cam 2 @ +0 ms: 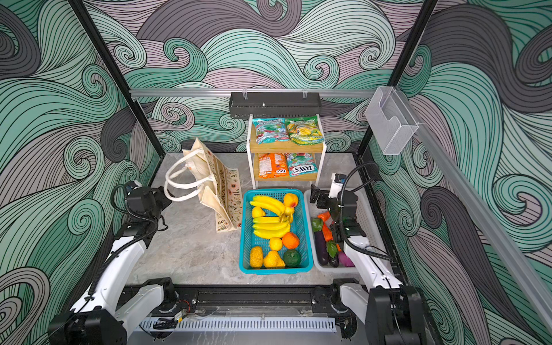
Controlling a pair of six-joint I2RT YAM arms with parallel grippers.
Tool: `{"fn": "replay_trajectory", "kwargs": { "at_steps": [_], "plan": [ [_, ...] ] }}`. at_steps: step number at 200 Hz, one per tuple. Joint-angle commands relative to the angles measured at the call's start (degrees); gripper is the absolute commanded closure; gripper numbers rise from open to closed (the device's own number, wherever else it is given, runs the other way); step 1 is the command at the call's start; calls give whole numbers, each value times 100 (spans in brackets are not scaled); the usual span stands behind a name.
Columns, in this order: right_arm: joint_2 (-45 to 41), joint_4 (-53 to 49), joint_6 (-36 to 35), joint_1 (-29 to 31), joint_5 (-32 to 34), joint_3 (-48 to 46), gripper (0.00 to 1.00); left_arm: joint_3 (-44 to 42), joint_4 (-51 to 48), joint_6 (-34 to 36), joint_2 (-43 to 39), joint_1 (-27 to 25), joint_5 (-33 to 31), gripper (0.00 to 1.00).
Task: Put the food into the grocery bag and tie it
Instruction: 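Reach the left gripper to the bag handles while the right arm moves forward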
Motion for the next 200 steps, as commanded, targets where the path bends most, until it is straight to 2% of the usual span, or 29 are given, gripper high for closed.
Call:
{"fn": "replay_trajectory", "kwargs": {
  "at_steps": [1, 20, 39, 50, 73, 100, 111, 126, 144, 158, 178, 200],
  "plan": [
    [3, -378, 125, 27, -396, 213, 1, 504, -1046, -135, 81, 110, -867, 23],
    [26, -207, 246, 28, -416, 156, 1, 784, -1442, -389, 196, 249, -1078, 21],
    [21, -186, 336, 27, -526, 173, 1, 936, -1351, -83, 156, 263, -1062, 14],
    [5, -230, 369, 27, -569, 192, 1, 1005, -1133, 232, 105, 255, -724, 10],
    [-43, -232, 513, 29, -737, 199, 1, 1374, -1276, 416, 73, 190, -134, 10],
    [-40, -231, 804, 73, -1131, 291, 1, 1940, -1320, 619, 369, 39, 894, 12],
    [-32, -244, 814, 170, -1212, 352, 1, 2231, -1519, 620, 518, -56, 1207, 16],
    [-30, -336, 720, 384, -1259, 438, 1, 2574, -1830, 732, 621, -232, 1300, 24],
    [-58, -393, 700, 646, -1296, 526, 1, 2754, -1804, 933, 629, -393, 1135, 25],
    [-46, -421, 716, 951, -1282, 658, 1, 2836, -1555, 989, 792, -387, 1549, 25],
    [129, -501, 555, 1643, -1222, 1015, 2, 3111, -1736, 872, 1188, -423, 2177, 25],
    [433, -579, 597, 2413, -1090, 1445, 3, 3096, -1616, 804, 1356, -570, 2323, 26]
  ]
}}
